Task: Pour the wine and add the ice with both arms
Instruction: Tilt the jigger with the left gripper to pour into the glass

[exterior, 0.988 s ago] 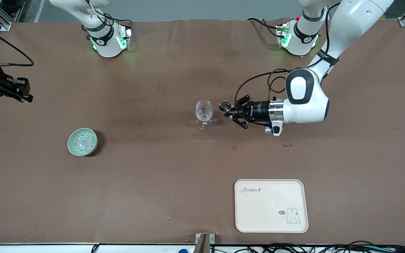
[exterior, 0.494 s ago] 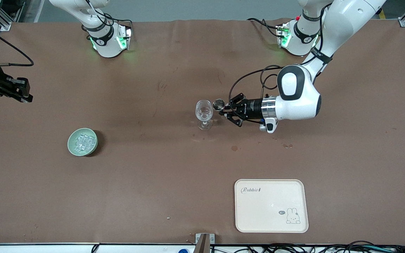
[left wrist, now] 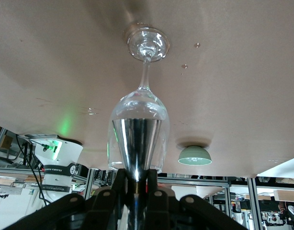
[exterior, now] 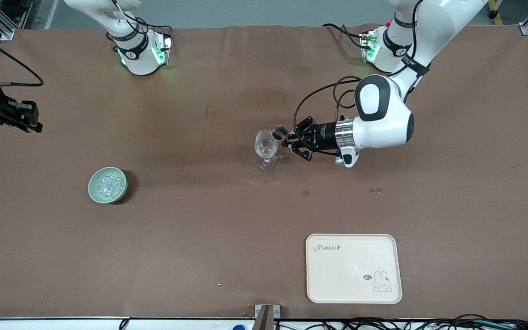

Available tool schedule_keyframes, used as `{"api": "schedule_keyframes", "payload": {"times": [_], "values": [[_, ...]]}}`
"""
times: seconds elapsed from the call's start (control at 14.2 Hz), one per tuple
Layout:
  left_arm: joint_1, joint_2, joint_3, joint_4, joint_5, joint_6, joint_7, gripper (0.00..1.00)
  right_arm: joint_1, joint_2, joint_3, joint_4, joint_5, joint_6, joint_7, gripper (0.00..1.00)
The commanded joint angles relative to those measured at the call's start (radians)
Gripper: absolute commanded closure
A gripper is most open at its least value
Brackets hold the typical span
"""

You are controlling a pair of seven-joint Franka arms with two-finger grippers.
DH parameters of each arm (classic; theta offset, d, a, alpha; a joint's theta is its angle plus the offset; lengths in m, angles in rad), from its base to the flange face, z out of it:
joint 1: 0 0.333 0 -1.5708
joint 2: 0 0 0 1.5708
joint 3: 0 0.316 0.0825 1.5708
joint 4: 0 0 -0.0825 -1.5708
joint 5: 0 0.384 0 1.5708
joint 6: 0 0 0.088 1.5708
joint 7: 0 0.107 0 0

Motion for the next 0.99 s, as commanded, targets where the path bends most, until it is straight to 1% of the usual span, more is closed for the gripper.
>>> {"api": "schedule_keyframes", "payload": {"times": [0.0,0.07,0.28,0.35,0.63,0.78,0.92], "values": [[-0.01,-0.067,0.0,-0.027,0.006,0.012,-0.034,1.0,-0.009,-0.025,0.001,-0.023,0.002,-0.002,0.003,0.96],[-0.011,-0.067,0.0,-0.026,0.059,0.012,-0.069,0.99,-0.019,-0.025,0.001,-0.023,0.002,-0.002,0.002,0.96],[-0.017,-0.061,-0.003,-0.003,0.278,0.01,-0.262,0.99,-0.022,-0.023,0.001,-0.023,0.002,-0.002,0.002,0.96],[-0.017,-0.058,-0.003,0.002,0.315,0.01,-0.298,0.99,-0.021,-0.023,0.001,-0.023,0.002,-0.002,0.002,0.96],[-0.055,-0.058,-0.002,0.029,0.331,0.012,-0.387,0.99,-0.022,-0.023,0.001,-0.023,0.002,-0.002,0.002,0.96],[-0.06,-0.058,-0.002,0.034,0.372,0.013,-0.431,0.99,-0.022,-0.023,0.001,-0.023,0.002,0.0,0.002,0.96],[-0.064,-0.058,-0.002,0.045,0.441,0.012,-0.506,0.99,-0.022,-0.023,0.001,-0.023,0.002,-0.001,0.002,0.96]]}}
